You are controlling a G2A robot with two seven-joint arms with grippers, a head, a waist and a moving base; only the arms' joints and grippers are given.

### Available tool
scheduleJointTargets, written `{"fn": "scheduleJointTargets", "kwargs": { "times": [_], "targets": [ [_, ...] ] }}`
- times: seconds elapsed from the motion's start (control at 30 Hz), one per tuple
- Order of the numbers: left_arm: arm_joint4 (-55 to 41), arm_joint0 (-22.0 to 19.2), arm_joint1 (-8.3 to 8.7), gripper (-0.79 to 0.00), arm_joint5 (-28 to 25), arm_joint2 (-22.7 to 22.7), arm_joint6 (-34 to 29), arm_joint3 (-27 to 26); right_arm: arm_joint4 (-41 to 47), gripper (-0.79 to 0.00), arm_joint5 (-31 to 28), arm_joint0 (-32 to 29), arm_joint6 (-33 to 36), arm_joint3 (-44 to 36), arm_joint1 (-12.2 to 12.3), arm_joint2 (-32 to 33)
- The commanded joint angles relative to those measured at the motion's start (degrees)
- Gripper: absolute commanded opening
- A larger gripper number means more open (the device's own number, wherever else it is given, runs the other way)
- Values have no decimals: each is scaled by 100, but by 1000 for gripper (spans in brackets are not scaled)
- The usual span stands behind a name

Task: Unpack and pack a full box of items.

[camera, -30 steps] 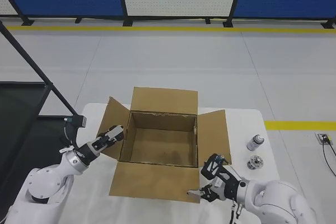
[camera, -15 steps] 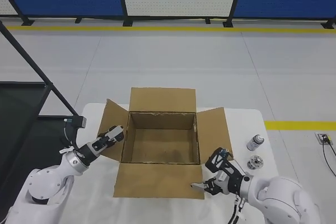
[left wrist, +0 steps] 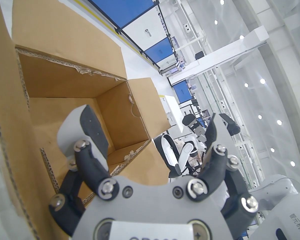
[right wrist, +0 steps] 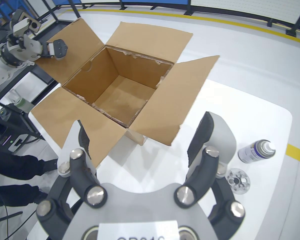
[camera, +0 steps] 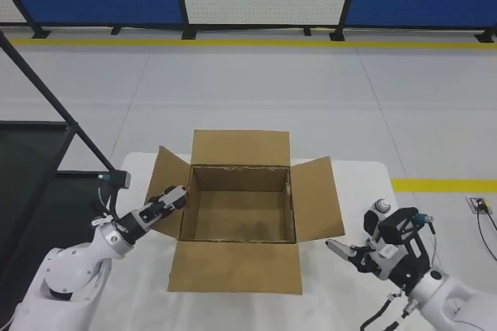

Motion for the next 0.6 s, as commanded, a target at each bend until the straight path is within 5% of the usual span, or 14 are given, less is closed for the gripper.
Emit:
{"fn": "scheduleJointTargets", "kwargs": {
  "times": [0.0,0.33,0.57],
  "targets": [
    [19,-12,-3,0,24,33,1,-11,10,0,-26,5,6,6,0,-8],
    [61,-72,-20,0,76,170,19,-36,-25,0,-6,-5,-106,64,2,-55],
    [22,-23,-15,0,66,107,63,-12,-989,0,242,99,-211,533,65,-63]
  ]
}}
